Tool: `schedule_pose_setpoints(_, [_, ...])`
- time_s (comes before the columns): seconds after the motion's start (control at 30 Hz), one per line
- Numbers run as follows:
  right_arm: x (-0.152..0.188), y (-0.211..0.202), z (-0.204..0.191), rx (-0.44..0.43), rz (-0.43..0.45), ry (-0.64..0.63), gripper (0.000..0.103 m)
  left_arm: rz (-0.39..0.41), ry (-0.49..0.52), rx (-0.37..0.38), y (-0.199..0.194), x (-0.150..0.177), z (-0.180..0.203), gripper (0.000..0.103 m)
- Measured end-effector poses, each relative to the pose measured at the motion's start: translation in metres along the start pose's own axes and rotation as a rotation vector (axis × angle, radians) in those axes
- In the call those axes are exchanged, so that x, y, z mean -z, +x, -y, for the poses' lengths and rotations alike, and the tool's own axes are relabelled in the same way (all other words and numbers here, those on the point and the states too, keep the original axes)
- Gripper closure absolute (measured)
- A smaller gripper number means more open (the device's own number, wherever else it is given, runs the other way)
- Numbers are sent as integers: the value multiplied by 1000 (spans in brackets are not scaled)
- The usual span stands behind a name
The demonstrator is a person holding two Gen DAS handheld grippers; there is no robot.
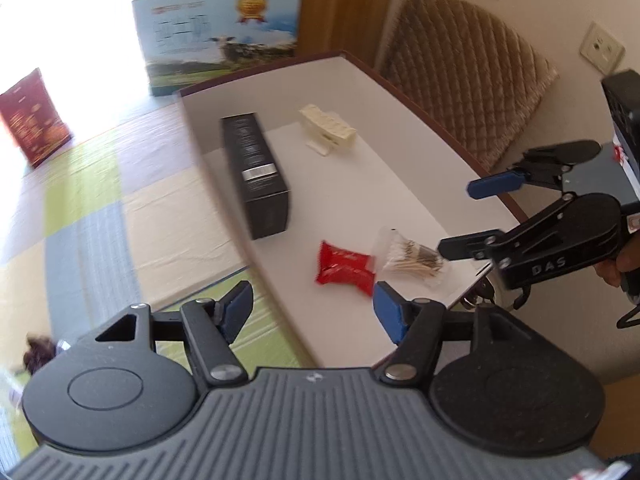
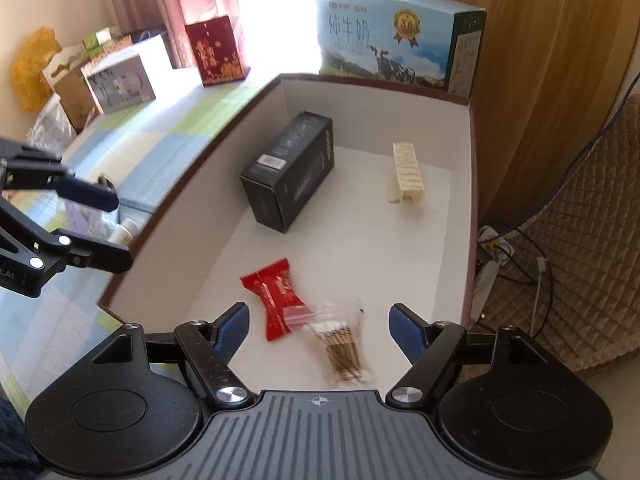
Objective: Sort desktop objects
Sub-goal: 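Withdraw both open grippers from the brown box toward the table items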
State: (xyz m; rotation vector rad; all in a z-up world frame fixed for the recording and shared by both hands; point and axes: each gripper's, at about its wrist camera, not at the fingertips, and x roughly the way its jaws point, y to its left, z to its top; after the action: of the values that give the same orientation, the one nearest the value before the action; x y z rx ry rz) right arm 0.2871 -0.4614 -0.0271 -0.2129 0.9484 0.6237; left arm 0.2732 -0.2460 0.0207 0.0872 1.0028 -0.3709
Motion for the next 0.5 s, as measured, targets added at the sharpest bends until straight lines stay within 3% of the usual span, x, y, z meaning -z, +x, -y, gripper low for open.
schedule_pose_setpoints(0.5, [-4, -19, -78, -98, 95, -28, 29, 7, -163, -139, -49, 77, -54, 40])
